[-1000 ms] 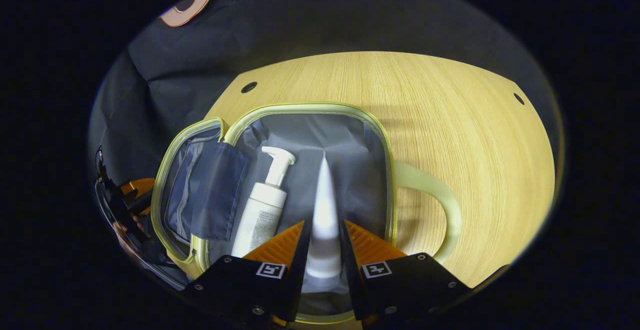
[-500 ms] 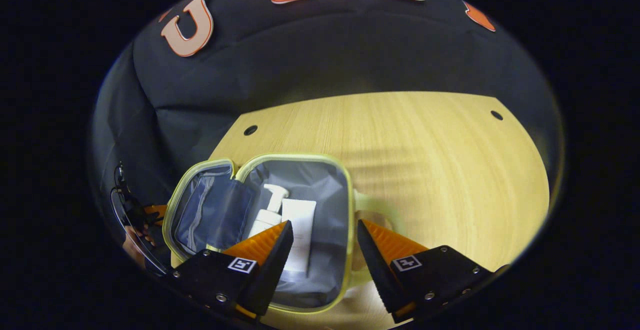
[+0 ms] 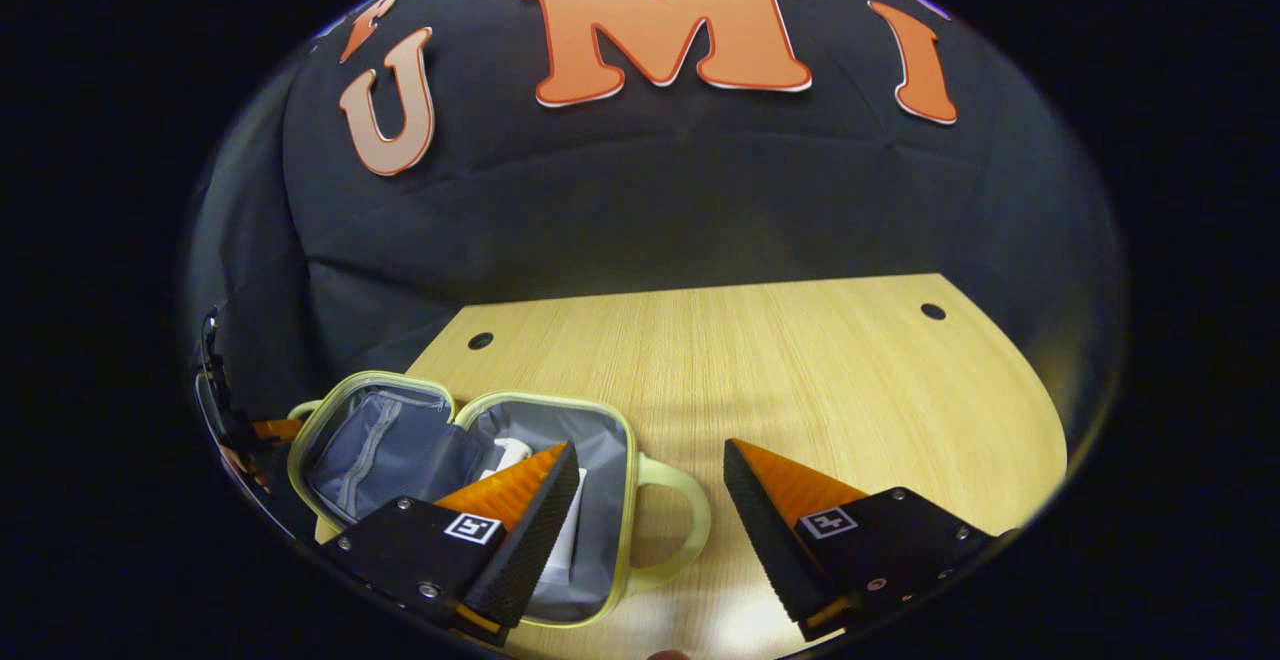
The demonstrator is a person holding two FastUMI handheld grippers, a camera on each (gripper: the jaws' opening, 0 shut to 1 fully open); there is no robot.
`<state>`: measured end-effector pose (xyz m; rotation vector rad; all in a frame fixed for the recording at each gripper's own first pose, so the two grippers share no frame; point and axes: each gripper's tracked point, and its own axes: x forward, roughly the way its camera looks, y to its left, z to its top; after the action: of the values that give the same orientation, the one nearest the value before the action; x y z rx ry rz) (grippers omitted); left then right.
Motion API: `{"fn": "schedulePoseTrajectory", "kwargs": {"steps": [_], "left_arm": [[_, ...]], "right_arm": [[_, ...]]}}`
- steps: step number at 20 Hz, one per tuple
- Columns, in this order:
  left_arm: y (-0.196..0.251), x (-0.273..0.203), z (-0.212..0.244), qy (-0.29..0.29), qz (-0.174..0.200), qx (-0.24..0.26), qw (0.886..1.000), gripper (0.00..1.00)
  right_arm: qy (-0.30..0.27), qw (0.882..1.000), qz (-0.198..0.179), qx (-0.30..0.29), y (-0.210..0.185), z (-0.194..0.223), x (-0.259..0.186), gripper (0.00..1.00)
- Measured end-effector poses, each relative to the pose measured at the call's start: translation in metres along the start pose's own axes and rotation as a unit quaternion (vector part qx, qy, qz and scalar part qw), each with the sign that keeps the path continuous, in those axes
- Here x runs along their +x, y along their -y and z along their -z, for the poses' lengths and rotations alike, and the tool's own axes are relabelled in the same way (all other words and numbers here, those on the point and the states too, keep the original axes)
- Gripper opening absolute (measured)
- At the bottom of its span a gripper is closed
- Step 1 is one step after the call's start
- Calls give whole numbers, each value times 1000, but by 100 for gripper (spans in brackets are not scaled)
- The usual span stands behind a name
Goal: First open the suitcase, pack the skin care products into it, and then close the suitcase.
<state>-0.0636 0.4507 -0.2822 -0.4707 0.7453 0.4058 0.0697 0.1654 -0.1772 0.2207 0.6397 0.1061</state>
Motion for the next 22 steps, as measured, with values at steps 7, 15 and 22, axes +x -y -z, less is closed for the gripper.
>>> {"fn": "schedulePoseTrajectory", "kwargs": {"steps": [7, 15, 22], "left_arm": [[59, -72, -42, 62, 37, 46, 996, 4], [145, -146, -56, 111, 67, 125, 984, 4], [246, -188, -39, 133, 115, 174, 969, 4]], "right_arm": [[70, 997, 7, -36, 16, -42, -27, 94], [118, 992, 15, -39, 57, -72, -60, 94], [141, 990, 13, -29, 95, -84, -78, 94]]}}
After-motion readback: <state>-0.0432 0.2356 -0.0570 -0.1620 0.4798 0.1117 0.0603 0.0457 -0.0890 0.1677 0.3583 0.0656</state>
